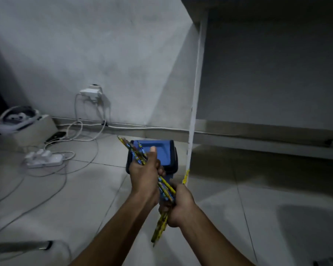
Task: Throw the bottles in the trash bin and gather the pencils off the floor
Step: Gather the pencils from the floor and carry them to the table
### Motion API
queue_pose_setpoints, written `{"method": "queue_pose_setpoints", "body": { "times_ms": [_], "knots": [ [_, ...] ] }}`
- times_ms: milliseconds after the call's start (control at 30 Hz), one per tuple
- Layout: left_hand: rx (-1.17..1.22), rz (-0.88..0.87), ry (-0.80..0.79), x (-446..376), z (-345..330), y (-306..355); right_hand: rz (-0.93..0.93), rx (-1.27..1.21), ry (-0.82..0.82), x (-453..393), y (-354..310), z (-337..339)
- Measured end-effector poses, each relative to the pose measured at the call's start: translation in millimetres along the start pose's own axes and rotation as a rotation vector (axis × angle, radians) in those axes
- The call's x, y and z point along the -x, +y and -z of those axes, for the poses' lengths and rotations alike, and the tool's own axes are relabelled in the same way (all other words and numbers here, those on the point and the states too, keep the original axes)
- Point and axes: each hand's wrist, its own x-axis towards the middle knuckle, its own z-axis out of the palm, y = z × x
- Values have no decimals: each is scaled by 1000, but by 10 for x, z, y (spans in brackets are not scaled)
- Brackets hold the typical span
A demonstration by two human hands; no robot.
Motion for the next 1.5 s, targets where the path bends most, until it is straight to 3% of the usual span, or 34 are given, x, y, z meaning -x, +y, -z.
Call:
{"method": "queue_pose_setpoints", "body": {
  "times_ms": [167, 433, 600, 900, 1133, 1300, 1500],
  "knots": [
    [19, -105, 61, -52, 36, 100, -76, -61, -197, 95, -129, -437],
    [50, -126, 25, -421, -100, 612, -98, 169, -263, -73, -369, -899],
    [-85, -11, 19, -535, -251, 979, -102, 276, -189, 109, -553, -1084],
    [-387, 321, 191, 0, -577, 1995, -200, 486, 15, 1230, -893, -1554],
    [-495, 565, 55, 623, -1173, 3075, -244, 597, 37, 2537, -1519, -1960],
    [-515, 662, 20, 864, -1819, 3888, -268, 534, 42, 3391, -2137, -2331],
    [-533, 693, -48, 910, -2602, 4580, -171, 496, 56, 4075, -2969, -2727]
  ]
}}
